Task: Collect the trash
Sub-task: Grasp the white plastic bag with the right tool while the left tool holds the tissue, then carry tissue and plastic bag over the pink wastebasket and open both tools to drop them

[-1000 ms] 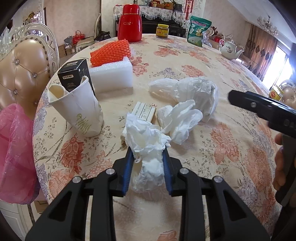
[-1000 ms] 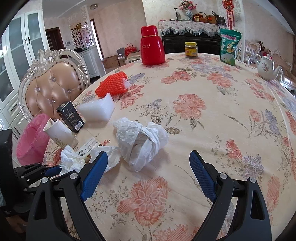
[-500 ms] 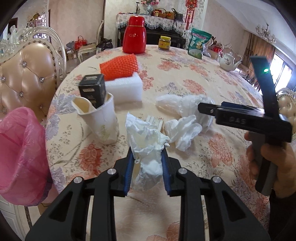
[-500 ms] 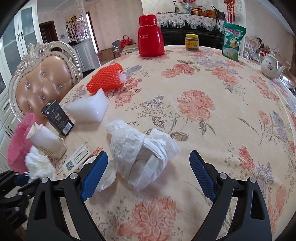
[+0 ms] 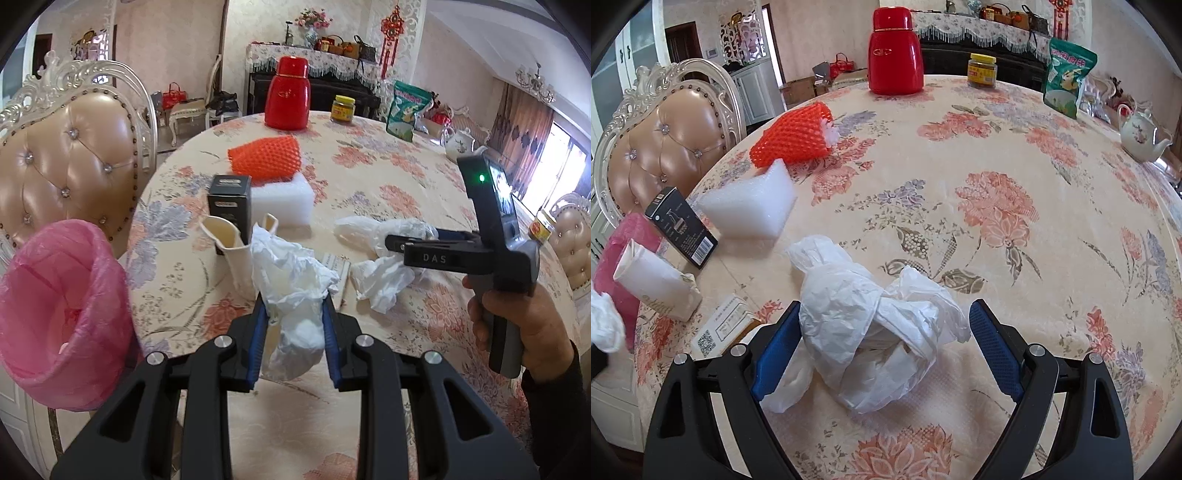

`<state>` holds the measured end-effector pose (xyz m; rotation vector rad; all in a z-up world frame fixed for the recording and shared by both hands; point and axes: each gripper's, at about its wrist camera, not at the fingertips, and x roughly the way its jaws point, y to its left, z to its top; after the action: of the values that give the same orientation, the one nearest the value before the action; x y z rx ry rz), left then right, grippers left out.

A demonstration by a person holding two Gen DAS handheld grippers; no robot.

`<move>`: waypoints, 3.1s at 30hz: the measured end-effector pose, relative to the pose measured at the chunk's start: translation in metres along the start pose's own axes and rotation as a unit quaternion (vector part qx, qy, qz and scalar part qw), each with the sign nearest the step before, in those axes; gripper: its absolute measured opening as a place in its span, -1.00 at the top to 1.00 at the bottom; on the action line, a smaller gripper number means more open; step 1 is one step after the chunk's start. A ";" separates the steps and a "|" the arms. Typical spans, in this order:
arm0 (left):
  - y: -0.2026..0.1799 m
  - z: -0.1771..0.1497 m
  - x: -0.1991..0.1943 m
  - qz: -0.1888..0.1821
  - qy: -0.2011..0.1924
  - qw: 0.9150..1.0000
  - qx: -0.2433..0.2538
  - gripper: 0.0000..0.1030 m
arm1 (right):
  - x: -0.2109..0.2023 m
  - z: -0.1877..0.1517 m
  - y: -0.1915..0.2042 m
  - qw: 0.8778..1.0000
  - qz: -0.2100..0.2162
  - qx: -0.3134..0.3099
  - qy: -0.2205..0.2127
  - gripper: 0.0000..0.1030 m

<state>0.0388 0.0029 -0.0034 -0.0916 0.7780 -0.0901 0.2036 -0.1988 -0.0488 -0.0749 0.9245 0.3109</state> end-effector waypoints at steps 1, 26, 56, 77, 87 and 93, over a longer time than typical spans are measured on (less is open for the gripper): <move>0.002 0.000 -0.001 0.001 -0.001 1.000 -0.001 0.47 | 0.000 0.000 -0.001 1.000 0.003 0.002 0.001 -0.40; 0.059 0.007 -0.039 0.043 -0.050 0.997 -0.038 0.47 | -0.079 -0.002 -0.005 0.996 0.007 0.033 -0.087 -0.06; 0.157 0.006 -0.103 0.116 -0.106 0.984 -0.086 0.47 | -0.131 0.022 0.130 0.986 0.075 -0.063 -0.138 -0.06; 0.246 -0.005 -0.123 0.150 -0.108 0.976 -0.117 0.47 | -0.108 0.038 0.268 0.974 0.140 -0.134 -0.119 -0.07; 0.276 -0.008 -0.125 0.158 -0.108 0.973 -0.132 0.46 | -0.088 0.042 0.320 0.968 0.162 -0.162 -0.099 -0.10; 0.287 -0.005 -0.120 0.156 -0.104 0.973 -0.136 0.43 | -0.076 0.043 0.346 0.965 0.170 -0.180 -0.088 -0.12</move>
<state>-0.0362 0.3016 0.0436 -0.2329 0.5831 0.3224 0.0916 0.1219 0.0611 -0.2208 0.6927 0.7927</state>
